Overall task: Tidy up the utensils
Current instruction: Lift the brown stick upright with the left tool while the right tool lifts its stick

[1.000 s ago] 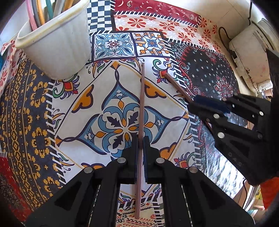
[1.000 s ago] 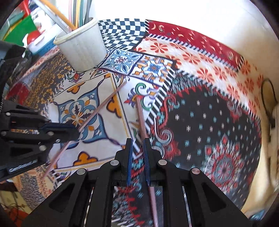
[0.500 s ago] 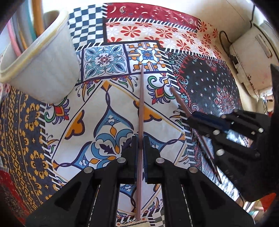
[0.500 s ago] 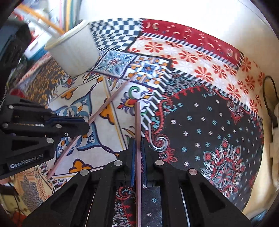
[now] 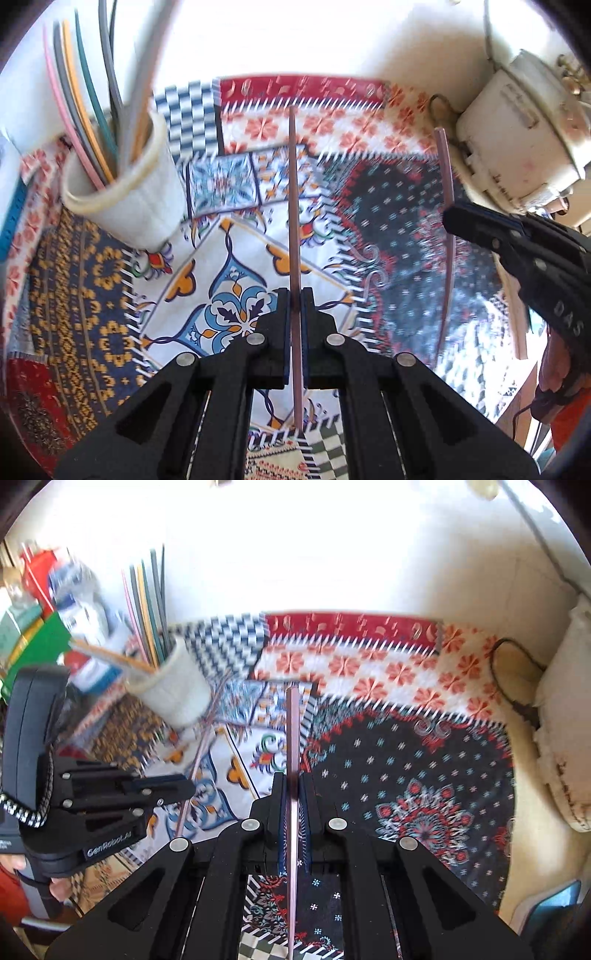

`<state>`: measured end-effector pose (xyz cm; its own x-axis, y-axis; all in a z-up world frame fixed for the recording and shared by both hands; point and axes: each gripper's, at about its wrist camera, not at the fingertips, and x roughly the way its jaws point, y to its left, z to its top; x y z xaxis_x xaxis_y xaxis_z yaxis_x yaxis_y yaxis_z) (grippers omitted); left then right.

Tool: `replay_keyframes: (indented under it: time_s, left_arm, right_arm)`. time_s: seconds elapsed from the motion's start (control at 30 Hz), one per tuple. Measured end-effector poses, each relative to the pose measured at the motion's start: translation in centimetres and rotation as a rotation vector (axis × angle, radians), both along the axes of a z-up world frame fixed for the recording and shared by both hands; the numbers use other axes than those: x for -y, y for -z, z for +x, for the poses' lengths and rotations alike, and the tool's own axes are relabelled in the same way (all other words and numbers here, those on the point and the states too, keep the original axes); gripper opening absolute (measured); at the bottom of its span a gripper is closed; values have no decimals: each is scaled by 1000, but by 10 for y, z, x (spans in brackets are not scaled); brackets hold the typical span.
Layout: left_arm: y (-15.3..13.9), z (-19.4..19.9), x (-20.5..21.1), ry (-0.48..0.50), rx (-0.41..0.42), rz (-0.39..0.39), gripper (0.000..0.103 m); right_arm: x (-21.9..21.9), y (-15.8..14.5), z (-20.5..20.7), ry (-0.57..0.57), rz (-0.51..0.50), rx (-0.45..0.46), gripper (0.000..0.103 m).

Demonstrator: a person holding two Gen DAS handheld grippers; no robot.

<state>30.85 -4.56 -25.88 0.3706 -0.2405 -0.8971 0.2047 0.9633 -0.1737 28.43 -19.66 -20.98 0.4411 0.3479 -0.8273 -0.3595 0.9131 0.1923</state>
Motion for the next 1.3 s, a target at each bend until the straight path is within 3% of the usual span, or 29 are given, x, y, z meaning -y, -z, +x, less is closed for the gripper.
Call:
replay_keyframes:
  time_s: [0.4,0.6,0.67,0.8,1.03,1.3]
  left_arm:
    - [-69,-39,0,23,186,0,0]
    - [-43,-24,3,20,86,-12,1]
    - [-30,-16,6,21,45,-13,8]
    - [1,4,13,14,-26,-14,10]
    - [42,36,38,38,-74,78,10]
    - [66,57,52,51,-89,166,10]
  right_arm:
    - [-1,-51,-15,28,42,147,6]
    - [1,-63,-21,35,53,177,6]
    - [4,-65,-22,42,58,181,6]
    - [12,-72,-24,64,59,201,6]
    - [31,-82,-21,112,68,225,6]
    - [45,-81,-15,133,69,223,6]
